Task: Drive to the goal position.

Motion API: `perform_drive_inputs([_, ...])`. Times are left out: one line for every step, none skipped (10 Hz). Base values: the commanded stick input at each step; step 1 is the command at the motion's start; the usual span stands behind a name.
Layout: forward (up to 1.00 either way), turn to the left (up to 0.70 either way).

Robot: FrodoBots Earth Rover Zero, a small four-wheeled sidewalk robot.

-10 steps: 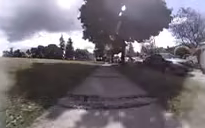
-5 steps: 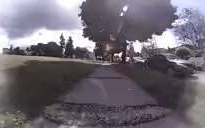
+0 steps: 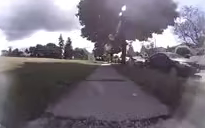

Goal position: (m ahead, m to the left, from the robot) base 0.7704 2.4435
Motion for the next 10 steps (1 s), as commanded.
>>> perform_drive_inputs([0.70,0.00])
perform_drive_inputs([0.70,0.00])
perform_drive_inputs([0.70,0.00])
perform_drive_inputs([0.70,0.00])
perform_drive_inputs([0.70,0.00])
perform_drive_inputs([0.70,0.00])
perform_drive_inputs([0.70,0.00])
perform_drive_inputs([0.70,0.00])
perform_drive_inputs([0.70,0.00])
perform_drive_inputs([0.70,0.00])
